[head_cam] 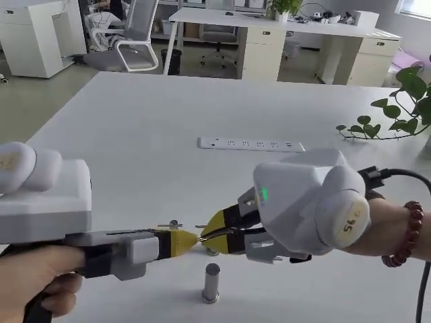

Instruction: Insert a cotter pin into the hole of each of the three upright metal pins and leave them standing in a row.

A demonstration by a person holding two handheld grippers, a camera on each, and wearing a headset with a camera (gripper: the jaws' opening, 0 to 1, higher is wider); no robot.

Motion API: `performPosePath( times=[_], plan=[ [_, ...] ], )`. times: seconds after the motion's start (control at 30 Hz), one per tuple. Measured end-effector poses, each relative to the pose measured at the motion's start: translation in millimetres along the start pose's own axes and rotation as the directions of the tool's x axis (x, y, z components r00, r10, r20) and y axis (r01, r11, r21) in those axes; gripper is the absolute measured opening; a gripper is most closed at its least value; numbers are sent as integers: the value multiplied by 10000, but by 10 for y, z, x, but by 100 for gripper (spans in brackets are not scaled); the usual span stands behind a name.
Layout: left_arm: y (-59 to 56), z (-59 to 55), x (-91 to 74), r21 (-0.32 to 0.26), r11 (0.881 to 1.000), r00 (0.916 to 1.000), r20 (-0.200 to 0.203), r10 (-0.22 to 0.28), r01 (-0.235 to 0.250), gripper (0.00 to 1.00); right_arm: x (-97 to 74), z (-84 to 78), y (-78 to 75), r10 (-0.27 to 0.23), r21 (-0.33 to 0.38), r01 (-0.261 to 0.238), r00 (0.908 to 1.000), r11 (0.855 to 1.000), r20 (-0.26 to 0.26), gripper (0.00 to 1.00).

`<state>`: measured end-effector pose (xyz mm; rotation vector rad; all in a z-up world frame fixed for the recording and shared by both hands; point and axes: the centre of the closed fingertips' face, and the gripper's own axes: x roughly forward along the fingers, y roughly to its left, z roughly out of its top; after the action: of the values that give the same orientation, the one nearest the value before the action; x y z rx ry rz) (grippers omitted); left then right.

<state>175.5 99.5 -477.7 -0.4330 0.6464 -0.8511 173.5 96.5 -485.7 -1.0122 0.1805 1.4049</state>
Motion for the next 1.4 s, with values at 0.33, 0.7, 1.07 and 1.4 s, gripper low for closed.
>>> performPosePath(
  times=[0.33,0.7,1.07,1.4],
  plan=[
    [10,13,-12,-380,9992,9998,169,-93,99,1,-7,16,-4,15,-15,-15,10000,10000,55,0],
    [-9,72,-50,415,9991,9992,389,42,-58,0,-6,-21,-24,139,1137,-164,9996,9934,229,2],
    [-5,-56,-99,3318,9433,9996,-211,207,-125,0,-87,26,-12,657,4898,-1490,9809,8590,1832,13],
    [-116,-145,-115,4537,8898,9980,-573,-259,491,0,-216,38,90,1351,6248,-3337,9293,7059,3437,15]
  ],
)
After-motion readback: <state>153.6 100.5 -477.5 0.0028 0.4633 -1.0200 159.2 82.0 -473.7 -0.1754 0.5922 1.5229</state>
